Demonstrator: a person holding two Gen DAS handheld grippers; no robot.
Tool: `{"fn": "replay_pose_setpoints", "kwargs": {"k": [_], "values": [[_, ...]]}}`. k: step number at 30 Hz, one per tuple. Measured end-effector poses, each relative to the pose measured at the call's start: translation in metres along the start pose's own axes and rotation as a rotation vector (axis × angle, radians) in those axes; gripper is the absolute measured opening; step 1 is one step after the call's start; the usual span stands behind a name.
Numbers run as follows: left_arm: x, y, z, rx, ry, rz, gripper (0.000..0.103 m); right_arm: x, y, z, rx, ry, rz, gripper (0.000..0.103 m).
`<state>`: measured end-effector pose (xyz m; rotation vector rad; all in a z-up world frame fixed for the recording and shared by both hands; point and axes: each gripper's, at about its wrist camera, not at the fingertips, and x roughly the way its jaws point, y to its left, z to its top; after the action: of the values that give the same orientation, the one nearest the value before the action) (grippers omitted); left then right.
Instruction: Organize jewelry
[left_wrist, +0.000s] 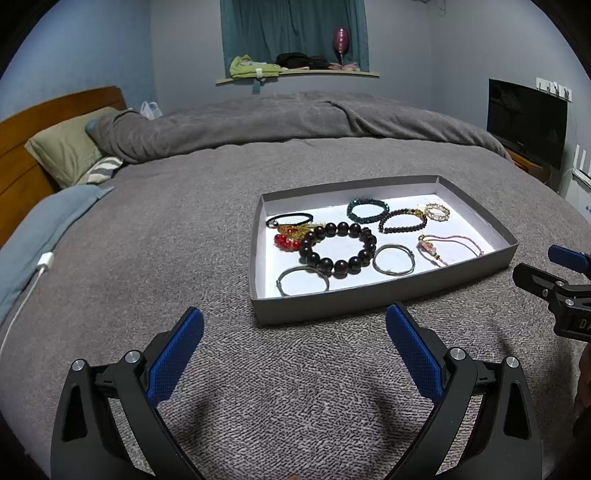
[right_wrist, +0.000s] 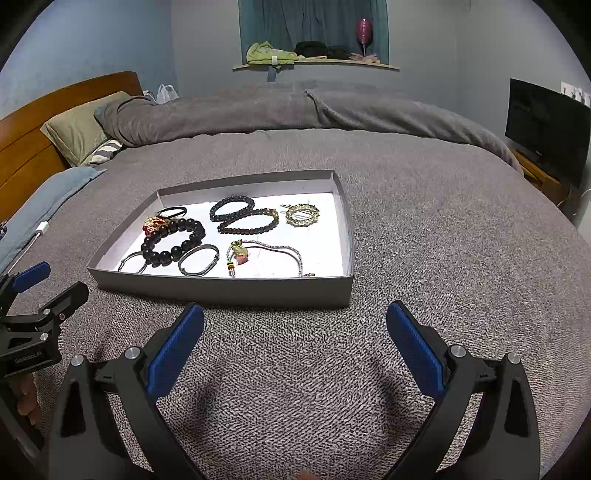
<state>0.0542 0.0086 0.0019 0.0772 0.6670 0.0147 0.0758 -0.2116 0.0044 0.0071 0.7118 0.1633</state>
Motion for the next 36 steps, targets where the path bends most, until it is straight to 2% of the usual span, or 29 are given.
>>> {"fn": "replay_pose_setpoints", "kwargs": {"k": [36], "values": [[-0.0017,-0.0009,-0.0014,0.022,-0.015,0.01,0.098,0.0029,0.0011,0.0005,-0.011,0.011,-0.004,0.098]]}}
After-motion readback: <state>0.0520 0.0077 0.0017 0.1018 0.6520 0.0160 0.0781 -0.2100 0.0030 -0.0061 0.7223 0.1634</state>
